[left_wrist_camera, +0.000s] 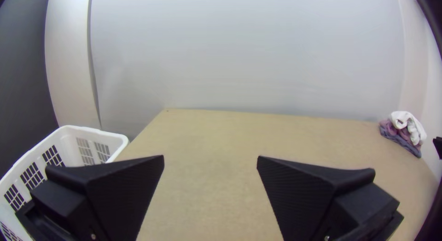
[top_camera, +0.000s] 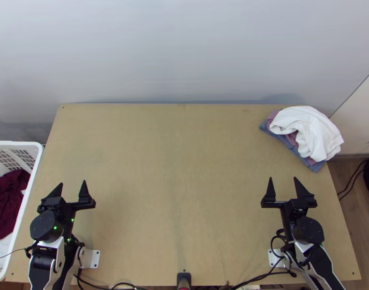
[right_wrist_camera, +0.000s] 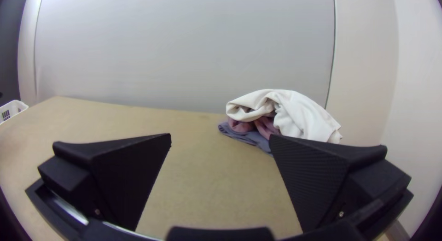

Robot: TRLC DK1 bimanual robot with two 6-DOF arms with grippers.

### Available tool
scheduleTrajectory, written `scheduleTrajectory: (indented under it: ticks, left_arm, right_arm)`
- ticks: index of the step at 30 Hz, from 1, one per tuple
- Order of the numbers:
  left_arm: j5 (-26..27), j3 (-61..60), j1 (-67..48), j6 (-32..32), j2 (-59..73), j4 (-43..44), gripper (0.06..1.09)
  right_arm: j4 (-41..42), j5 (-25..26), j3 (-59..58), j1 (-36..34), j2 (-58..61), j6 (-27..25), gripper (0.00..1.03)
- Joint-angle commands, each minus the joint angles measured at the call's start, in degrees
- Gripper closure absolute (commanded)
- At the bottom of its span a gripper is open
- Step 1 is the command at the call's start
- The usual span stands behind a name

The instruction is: Fold the t-shirt

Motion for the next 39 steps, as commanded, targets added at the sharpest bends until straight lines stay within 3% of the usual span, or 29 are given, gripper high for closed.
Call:
scheduleTrajectory:
  ticks: [1,32,39]
  left_arm:
    - [0.0,0.0,0.0,0.1,-0.1,0.0,0.1]
    - [0.1,0.0,-0.1,0.1,0.0,0.1,0.1]
    - [0.1,0.8,-2.0,-1.7,-0.1,-4.2,0.1]
  right_arm:
    - [0.0,0.0,0.0,0.1,0.0,0.0,0.04]
    - [0.0,0.0,0.0,0.0,0.0,0.1,0.04]
    - [1.7,0.0,-0.2,1.1,-0.1,2.5,0.04]
